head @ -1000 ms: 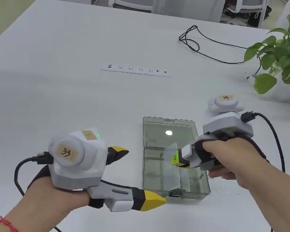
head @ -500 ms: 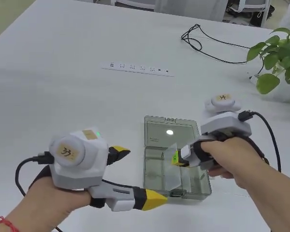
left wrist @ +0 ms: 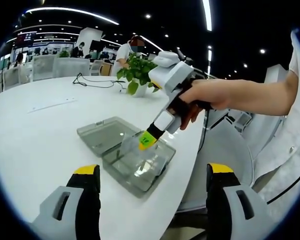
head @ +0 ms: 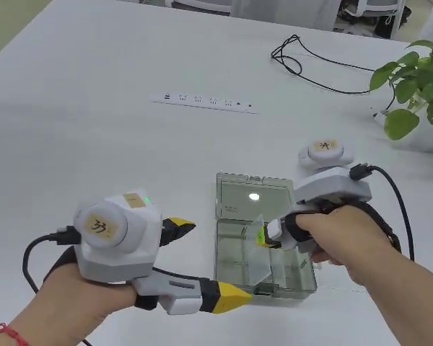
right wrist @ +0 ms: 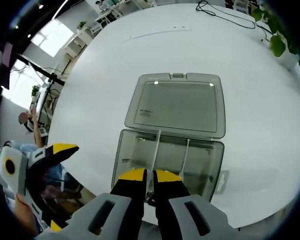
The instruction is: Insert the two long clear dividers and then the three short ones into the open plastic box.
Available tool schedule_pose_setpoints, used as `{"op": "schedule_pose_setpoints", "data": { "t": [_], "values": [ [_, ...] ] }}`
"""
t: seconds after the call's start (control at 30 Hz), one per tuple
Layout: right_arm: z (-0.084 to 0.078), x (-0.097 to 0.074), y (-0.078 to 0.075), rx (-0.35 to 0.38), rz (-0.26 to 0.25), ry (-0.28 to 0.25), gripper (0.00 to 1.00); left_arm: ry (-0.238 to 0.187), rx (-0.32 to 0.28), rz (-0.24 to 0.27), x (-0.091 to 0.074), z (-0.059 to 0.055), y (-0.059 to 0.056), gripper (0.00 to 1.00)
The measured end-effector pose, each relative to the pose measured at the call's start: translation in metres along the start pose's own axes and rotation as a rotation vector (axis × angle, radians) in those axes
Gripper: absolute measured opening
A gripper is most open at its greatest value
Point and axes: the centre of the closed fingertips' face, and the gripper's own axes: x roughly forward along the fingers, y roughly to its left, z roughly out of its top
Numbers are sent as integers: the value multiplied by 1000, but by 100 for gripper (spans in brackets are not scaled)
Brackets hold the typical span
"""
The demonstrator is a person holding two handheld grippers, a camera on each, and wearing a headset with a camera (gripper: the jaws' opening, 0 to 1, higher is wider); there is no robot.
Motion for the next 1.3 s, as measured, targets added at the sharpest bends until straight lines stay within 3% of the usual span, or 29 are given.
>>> {"op": "schedule_pose_setpoints", "data": {
  "t": [0.6,1.13,1.3],
  "values": [
    [1,0,1,-18,-1,-20,7,-1,-6,-5,3,0,2,89],
    [3,1,2,-102,-39,-23,7,-1,-10,-4,4,1,5,89],
    [3,2,3,-99,-35,-25,7,3,-10,-6,5,0,5,89]
  ]
}}
